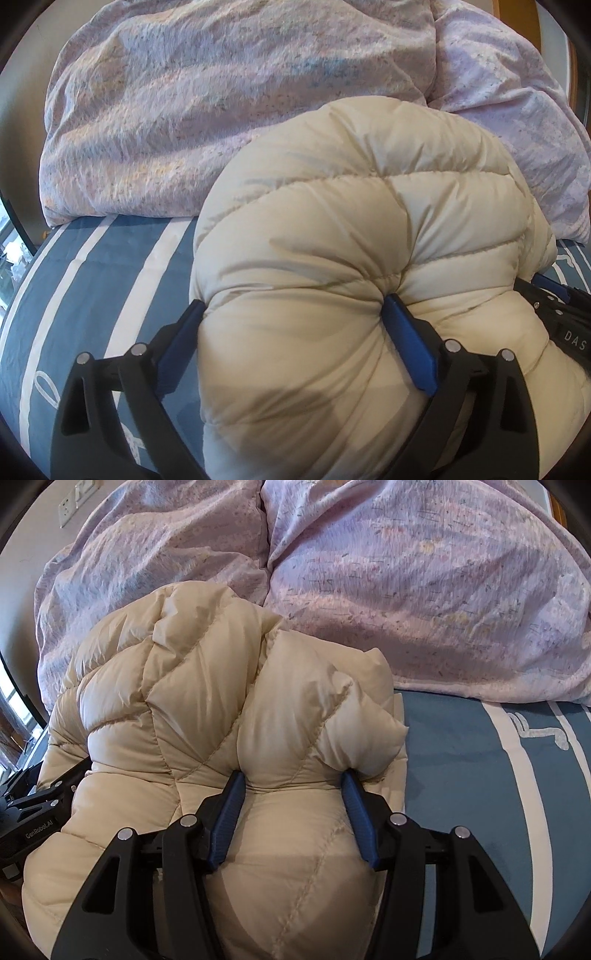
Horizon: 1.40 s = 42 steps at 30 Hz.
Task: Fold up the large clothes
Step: 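Open the right tool and press it onto the jacket beside the left tool, then release the jacket bundle from the left tool and pull both tools back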
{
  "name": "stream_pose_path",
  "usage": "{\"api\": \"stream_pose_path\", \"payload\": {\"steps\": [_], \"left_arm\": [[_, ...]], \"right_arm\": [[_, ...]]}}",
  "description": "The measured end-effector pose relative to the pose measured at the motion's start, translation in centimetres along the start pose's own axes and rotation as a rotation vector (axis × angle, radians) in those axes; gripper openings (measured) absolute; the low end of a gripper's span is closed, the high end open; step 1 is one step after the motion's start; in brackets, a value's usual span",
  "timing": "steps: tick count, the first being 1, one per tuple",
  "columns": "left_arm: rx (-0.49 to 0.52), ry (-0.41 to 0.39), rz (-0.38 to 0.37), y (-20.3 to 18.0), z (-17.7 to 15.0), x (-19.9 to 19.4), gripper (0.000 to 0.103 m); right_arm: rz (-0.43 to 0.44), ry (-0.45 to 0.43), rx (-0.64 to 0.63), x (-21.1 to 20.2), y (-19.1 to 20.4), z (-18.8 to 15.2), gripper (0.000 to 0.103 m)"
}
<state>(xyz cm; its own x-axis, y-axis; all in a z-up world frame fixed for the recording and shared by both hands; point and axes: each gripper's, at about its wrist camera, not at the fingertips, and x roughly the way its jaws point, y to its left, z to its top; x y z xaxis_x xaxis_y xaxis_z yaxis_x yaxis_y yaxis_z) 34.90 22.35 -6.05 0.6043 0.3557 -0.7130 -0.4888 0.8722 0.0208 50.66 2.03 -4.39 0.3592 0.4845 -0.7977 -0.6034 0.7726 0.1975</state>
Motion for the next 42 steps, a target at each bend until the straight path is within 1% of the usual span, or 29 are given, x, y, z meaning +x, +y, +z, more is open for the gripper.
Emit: {"api": "stream_pose_path", "payload": {"steps": [2, 4, 6, 9, 12, 14, 15, 17, 21, 26, 32, 42], "left_arm": [[0.002, -0.004, 0.012, 0.0, 0.1, -0.4, 0.097], [0.011, -0.013, 0.007, -0.2, -0.3, -2.1, 0.096], [0.026, -0.041, -0.012, 0.0, -0.9, -4.3, 0.096], [0.07, -0.087, -0.017, -0.2, -2.1, -7.5, 0.096], [0.107, -0.108, -0.02, -0.4, -3.5, -9.8, 0.096], [0.115, -0.101, -0.022, -0.7, -4.1, -10.5, 0.096], [0.115, -0.094, -0.024, -0.6, -4.4, -10.6, 0.096], [0.111, -0.08, -0.021, -0.6, -4.8, -10.4, 0.096], [0.085, -0.052, -0.024, -0.3, -5.1, -10.0, 0.096], [0.105, -0.041, -0.004, -0.7, -5.6, -9.5, 0.097], [0.114, -0.024, 0.001, -1.0, -5.9, -8.7, 0.097], [0.074, 0.016, -0.02, -0.6, -6.1, -7.6, 0.098]], "right_arm": [[-0.007, 0.0, -0.007, -0.4, 0.1, 0.2, 0.056], [-0.015, -0.002, -0.011, -2.0, 0.3, 0.2, 0.056], [0.013, -0.027, -0.015, -4.3, 0.7, -0.2, 0.056], [0.067, -0.068, -0.023, -7.7, 1.2, -1.6, 0.055], [0.102, -0.093, -0.037, -10.0, 1.3, -3.0, 0.049], [0.126, -0.094, -0.029, -10.8, 1.3, -3.9, 0.043], [0.134, -0.088, -0.026, -10.9, 1.3, -4.3, 0.042], [0.137, -0.07, -0.027, -10.8, 1.1, -5.1, 0.038], [0.101, -0.025, -0.041, -9.4, 1.2, -6.4, 0.037], [0.077, 0.01, -0.049, -8.3, 1.3, -6.9, 0.037], [0.085, 0.029, -0.04, -7.6, 1.0, -7.0, 0.037], [0.106, 0.06, -0.006, -6.7, 0.4, -6.9, 0.038]]}}
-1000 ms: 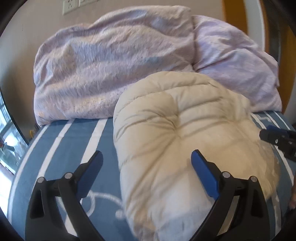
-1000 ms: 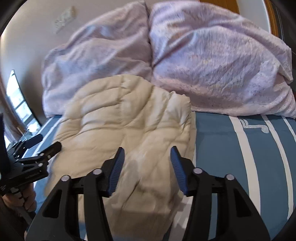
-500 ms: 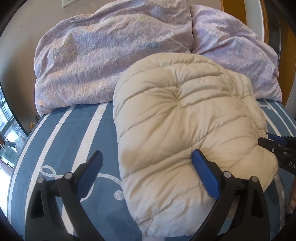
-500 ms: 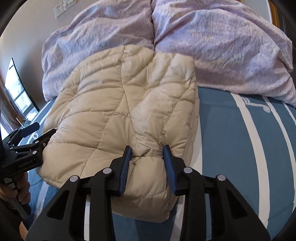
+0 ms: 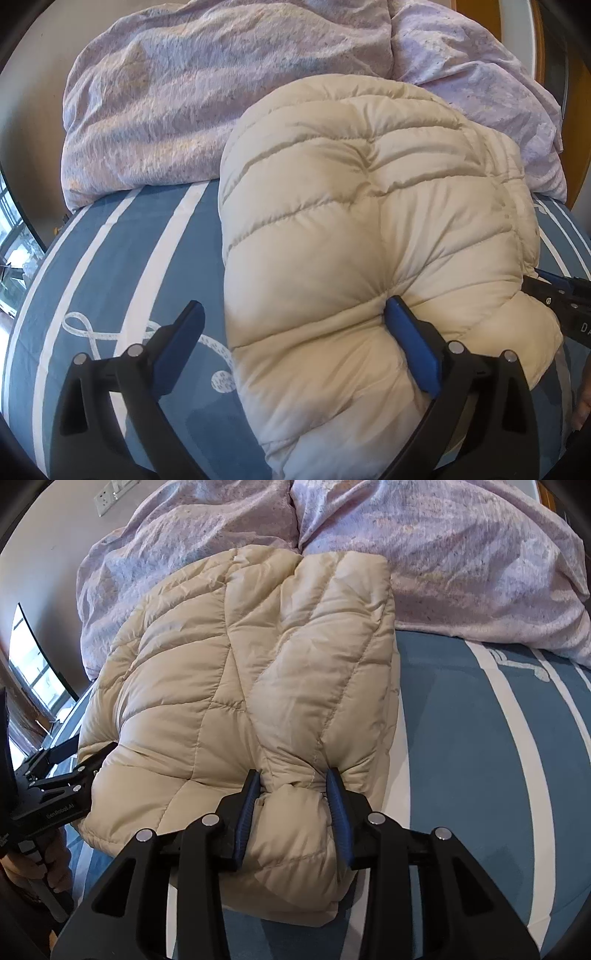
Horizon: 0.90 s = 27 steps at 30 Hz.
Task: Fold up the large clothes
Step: 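Release the jacket bundle from the left tool and pull both tools back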
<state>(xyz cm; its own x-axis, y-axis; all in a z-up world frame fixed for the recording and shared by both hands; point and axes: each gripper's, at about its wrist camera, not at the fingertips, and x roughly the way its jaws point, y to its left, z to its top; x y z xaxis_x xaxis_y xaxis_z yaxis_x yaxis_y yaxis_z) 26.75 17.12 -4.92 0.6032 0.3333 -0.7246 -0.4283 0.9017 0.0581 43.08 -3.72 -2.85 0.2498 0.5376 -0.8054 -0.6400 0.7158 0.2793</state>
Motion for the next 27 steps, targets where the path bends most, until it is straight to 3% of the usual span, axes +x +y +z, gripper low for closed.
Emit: {"api": "stream_pose_path", "payload": {"steps": [11, 19, 27], "left_arm": [[-0.033, 0.031, -0.006, 0.3, 0.2, 0.7, 0.101], [-0.058, 0.003, -0.04, 1.6, -0.5, -2.4, 0.1], [-0.092, 0.001, -0.069, 2.5, -1.3, -3.8, 0.1]], "right_arm": [[0.023, 0.007, 0.034, 0.3, -0.5, 0.1, 0.039], [0.06, -0.065, 0.052, -3.5, -0.6, -1.0, 0.042], [0.032, -0.051, 0.061, -3.7, -0.4, -1.5, 0.046]]}}
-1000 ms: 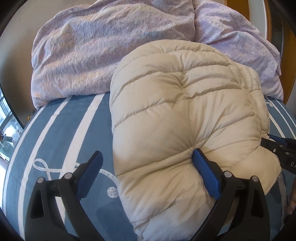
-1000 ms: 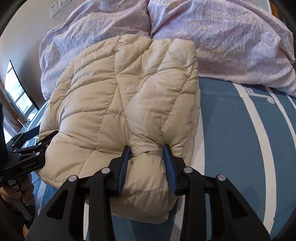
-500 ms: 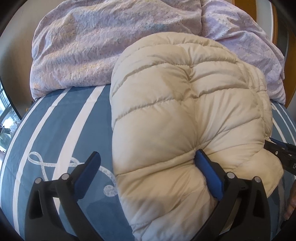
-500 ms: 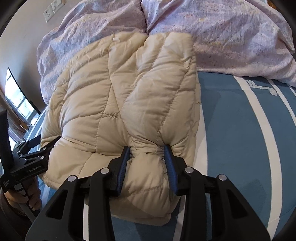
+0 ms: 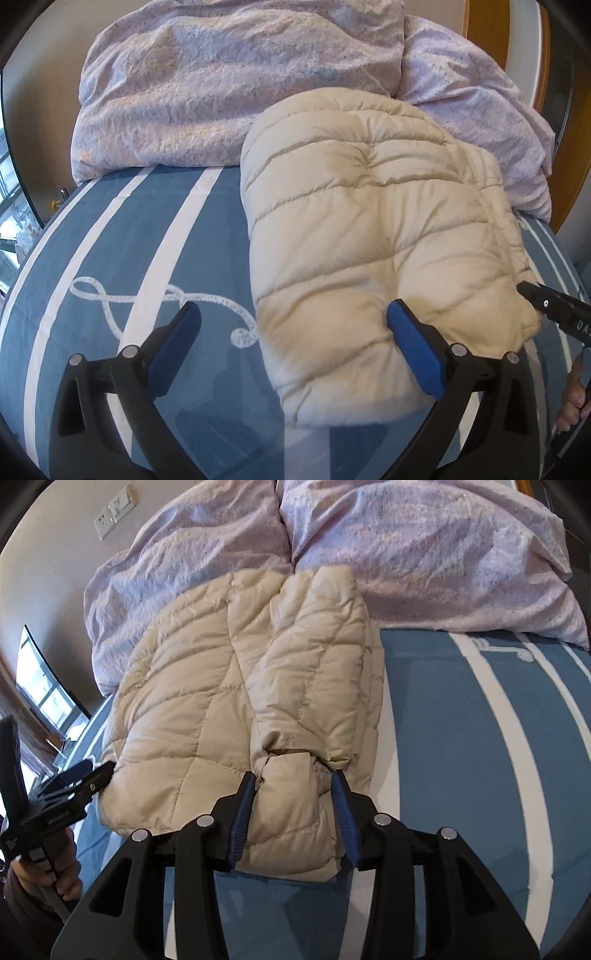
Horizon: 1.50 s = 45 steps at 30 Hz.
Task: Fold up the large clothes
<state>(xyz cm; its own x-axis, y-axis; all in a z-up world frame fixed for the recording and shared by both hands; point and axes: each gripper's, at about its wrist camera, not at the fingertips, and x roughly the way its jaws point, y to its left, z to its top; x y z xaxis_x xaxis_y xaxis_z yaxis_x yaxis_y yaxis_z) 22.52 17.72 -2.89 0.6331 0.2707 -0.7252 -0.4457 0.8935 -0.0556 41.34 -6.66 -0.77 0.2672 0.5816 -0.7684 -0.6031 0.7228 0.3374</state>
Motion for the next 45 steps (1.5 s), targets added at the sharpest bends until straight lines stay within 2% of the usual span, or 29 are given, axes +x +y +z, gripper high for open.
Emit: {"api": "stream_pose_path", "payload": {"steps": [6, 11, 14, 17, 25, 30, 34, 40, 45], "left_arm": [[-0.021, -0.022, -0.016, 0.9, -1.3, -3.2, 0.101], [-0.06, -0.02, -0.028, 1.9, -2.6, -5.5, 0.101], [-0.068, -0.009, -0.032, 1.8, -3.7, -6.6, 0.101], [-0.066, -0.001, -0.042, 1.4, -5.0, -7.7, 0.101], [-0.089, 0.019, -0.098, 0.5, -8.2, -10.0, 0.101], [-0.103, 0.01, -0.129, -0.2, -9.4, -11.4, 0.101], [-0.113, 0.026, -0.145, -0.5, -10.3, -11.9, 0.101], [-0.095, 0.039, -0.106, -1.0, -11.2, -12.3, 0.101], [-0.081, 0.043, -0.105, -1.4, -11.4, -12.8, 0.101]], "right_arm": [[0.005, -0.063, 0.005, -3.0, 0.1, -0.5, 0.073], [0.01, -0.057, 0.013, -5.0, 0.4, -1.6, 0.094], [0.008, -0.047, 0.028, -5.9, 0.7, -2.4, 0.098], [-0.006, -0.061, 0.03, -6.9, 1.1, -3.5, 0.102], [-0.041, -0.134, 0.005, -9.7, 2.5, -6.3, 0.102], [-0.058, -0.105, 0.007, -10.0, 3.0, -7.8, 0.102], [-0.038, -0.068, 0.017, -10.0, 3.5, -9.0, 0.102], [-0.022, -0.041, 0.052, -10.5, 3.8, -10.3, 0.102], [-0.017, -0.036, 0.07, -10.9, 3.8, -10.9, 0.102]]}}
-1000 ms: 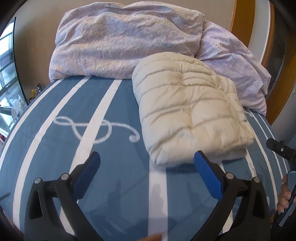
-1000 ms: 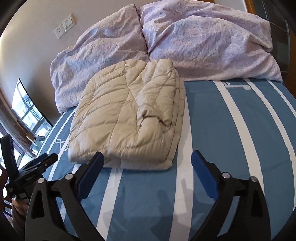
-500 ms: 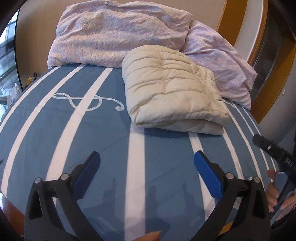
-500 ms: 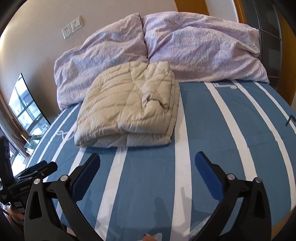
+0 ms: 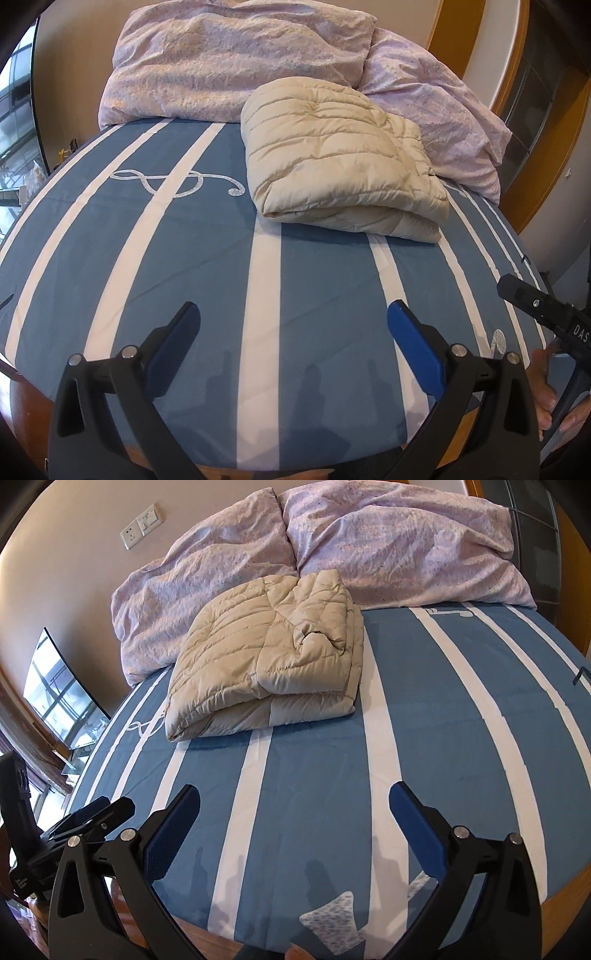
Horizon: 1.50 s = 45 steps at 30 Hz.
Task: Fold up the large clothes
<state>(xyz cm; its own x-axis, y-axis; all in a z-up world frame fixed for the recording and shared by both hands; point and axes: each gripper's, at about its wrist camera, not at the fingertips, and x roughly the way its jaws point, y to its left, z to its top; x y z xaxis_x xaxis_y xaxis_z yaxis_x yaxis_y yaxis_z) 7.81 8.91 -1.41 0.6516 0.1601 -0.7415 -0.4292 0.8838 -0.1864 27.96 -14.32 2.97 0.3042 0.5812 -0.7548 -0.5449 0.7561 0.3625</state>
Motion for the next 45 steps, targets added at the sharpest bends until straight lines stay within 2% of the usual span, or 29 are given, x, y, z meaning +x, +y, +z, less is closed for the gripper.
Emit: {"api": "stream_pose_path", "payload": {"steps": [11, 17, 45], "left_arm": [[0.017, 0.028, 0.005, -0.8, -0.1, -0.7, 0.101], [0.018, 0.024, 0.004, -1.2, 0.1, -1.3, 0.101], [0.017, 0.027, -0.021, -2.2, 0.4, -2.2, 0.101]], "right_arm": [[0.016, 0.004, -0.009, -0.5, 0.9, -0.5, 0.102], [0.022, -0.018, -0.024, -1.4, 1.5, -0.4, 0.102], [0.04, -0.019, -0.013, -1.8, 2.2, -0.5, 0.102]]}}
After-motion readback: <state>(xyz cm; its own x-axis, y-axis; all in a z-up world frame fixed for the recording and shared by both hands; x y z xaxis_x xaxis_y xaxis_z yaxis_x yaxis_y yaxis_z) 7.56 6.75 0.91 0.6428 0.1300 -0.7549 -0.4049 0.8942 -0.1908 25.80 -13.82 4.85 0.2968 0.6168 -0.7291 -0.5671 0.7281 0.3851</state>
